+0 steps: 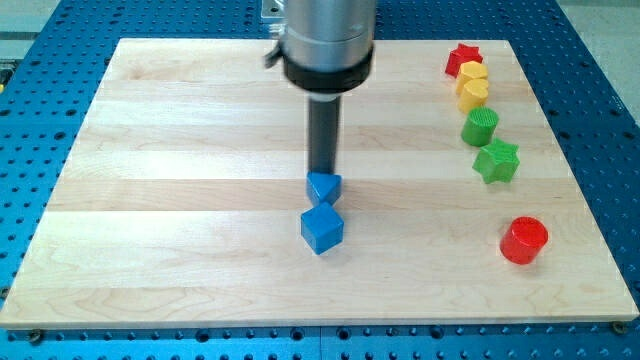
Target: Move the green star towards the center
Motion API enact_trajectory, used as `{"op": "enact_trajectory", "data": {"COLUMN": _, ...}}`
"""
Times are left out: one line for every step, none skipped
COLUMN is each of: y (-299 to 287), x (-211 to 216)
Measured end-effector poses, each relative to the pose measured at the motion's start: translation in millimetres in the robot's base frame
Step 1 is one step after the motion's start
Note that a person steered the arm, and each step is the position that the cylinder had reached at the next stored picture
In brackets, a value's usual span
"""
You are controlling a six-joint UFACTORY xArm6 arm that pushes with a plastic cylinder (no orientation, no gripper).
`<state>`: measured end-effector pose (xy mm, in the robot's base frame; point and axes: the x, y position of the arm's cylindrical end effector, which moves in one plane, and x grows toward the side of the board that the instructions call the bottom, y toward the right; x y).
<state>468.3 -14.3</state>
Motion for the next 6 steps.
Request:
{"op": "enact_trajectory", "data": {"y": 34, "x": 5}}
{"op": "enact_trajectory", "data": {"y": 110, "x": 1}}
{"op": "enact_trajectory", "data": {"y": 191, "x": 15}}
{"op": "enact_trajectory", "data": {"y": 260, "x": 0}}
{"op": "enact_trajectory", "data": {"y": 218, "x": -55}}
{"op": "enact_trajectory", "data": {"y": 131, "x": -74}}
